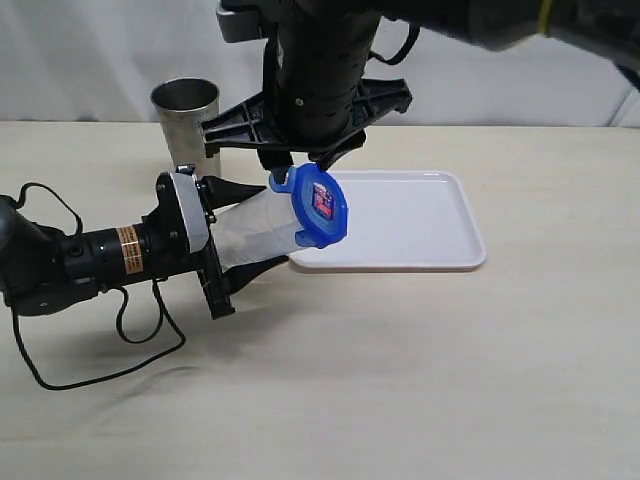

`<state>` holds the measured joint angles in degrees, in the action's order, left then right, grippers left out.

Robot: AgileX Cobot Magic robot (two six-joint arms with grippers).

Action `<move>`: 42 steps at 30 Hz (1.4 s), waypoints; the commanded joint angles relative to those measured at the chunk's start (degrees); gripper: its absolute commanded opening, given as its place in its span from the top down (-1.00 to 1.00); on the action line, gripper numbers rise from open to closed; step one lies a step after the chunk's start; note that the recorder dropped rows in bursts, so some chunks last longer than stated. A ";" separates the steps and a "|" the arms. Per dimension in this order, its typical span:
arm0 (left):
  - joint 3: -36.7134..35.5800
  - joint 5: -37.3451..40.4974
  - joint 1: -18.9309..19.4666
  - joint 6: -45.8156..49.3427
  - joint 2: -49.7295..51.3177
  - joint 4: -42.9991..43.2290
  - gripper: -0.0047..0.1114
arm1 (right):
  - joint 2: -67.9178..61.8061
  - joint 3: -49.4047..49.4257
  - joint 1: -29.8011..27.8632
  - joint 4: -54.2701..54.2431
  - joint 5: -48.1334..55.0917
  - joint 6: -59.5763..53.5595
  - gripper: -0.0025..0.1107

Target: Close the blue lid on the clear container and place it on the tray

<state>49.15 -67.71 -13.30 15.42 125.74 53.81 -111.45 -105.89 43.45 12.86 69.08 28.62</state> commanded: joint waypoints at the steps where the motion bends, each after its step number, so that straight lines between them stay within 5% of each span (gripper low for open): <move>1: 0.31 -2.25 -0.19 -0.52 -0.77 -0.60 0.92 | -2.77 0.30 -0.31 0.01 -1.93 1.16 0.19; 5: 0.31 -2.25 -0.19 -0.52 -0.77 -0.41 0.92 | -3.65 0.05 -0.31 5.93 -3.87 4.07 0.19; 16: 0.31 -2.25 -0.19 -1.06 -0.77 -0.38 0.92 | -0.54 -0.05 -0.31 -4.54 -9.47 -6.94 0.28; 20: 0.62 -2.25 -0.19 -8.83 -0.77 -1.33 0.92 | 4.20 -0.05 -0.31 -2.30 -10.52 -7.22 0.28; 32: 1.92 -2.25 -0.19 -13.62 -0.77 0.49 0.92 | 1.73 -0.05 -0.21 3.22 -2.36 -1.15 0.28; 42: 1.92 -1.21 -0.19 -11.25 -0.77 -1.05 0.92 | -6.39 -13.18 0.55 3.98 0.89 -4.21 0.28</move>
<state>50.63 -67.76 -13.30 2.96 125.74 54.56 -118.07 -115.19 43.45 15.14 68.78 25.69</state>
